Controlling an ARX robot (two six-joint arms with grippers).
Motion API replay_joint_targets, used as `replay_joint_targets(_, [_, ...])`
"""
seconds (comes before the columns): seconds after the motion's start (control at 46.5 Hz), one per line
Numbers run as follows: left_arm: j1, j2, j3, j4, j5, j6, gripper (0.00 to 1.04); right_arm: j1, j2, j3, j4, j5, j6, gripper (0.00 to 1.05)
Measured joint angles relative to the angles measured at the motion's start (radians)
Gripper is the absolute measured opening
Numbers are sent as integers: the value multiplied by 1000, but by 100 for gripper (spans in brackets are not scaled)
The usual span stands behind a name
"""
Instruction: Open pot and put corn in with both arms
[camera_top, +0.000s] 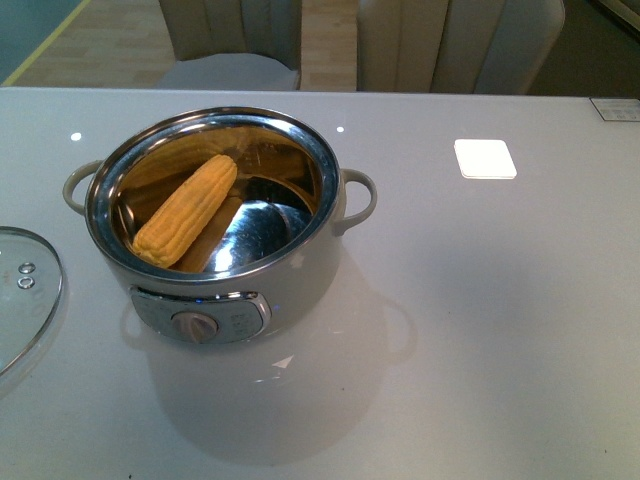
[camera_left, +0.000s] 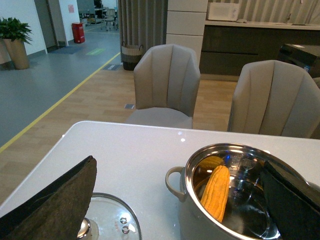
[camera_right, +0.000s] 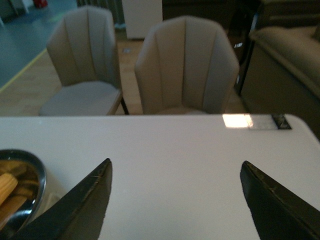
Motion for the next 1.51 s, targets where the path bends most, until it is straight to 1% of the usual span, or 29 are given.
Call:
replay_joint_targets(0.043, [0, 0, 0, 0, 0, 0, 98, -14, -30, -43, 66, -9, -14, 63])
replay_joint_targets(0.086, [0, 0, 0, 0, 0, 0, 98, -29, -66, -71, 84, -23, -22, 54])
replay_joint_targets(0.129, [0, 0, 0, 0, 1, 0, 98, -47, -101, -103, 87, -39, -26, 44])
replay_joint_targets(0.151, [0, 0, 0, 0, 1, 0, 98, -53, -111, -115, 86, -43, -28, 40])
replay_joint_targets(0.323, [0, 0, 0, 0, 0, 0, 98, -105, -229, -212, 58, -97, -41, 2])
replay_joint_targets(0.43, [0, 0, 0, 0, 1, 0, 98, -134, -301, -251, 22, -125, -42, 2])
replay_joint_targets(0.516, [0, 0, 0, 0, 1, 0, 98, -188, -343, -270, -2, -197, -44, 2])
replay_joint_targets(0.602, [0, 0, 0, 0, 0, 0, 98, -216, -392, -288, -32, -199, -43, 2])
replay_joint_targets(0.903, [0, 0, 0, 0, 1, 0, 98, -217, -519, -325, -122, -206, -44, 2])
replay_joint_targets(0.968, [0, 0, 0, 0, 1, 0, 98, -217, -526, -344, -97, -206, -44, 2])
replay_joint_targets(1.032, [0, 0, 0, 0, 0, 0, 98, -217, -545, -347, -106, -206, -44, 2])
replay_joint_targets(1.14, [0, 0, 0, 0, 1, 0, 98, -217, -617, -347, -173, -205, -44, 2])
replay_joint_targets(1.505, [0, 0, 0, 0, 1, 0, 98, -217, -772, -347, -325, -205, -44, 2])
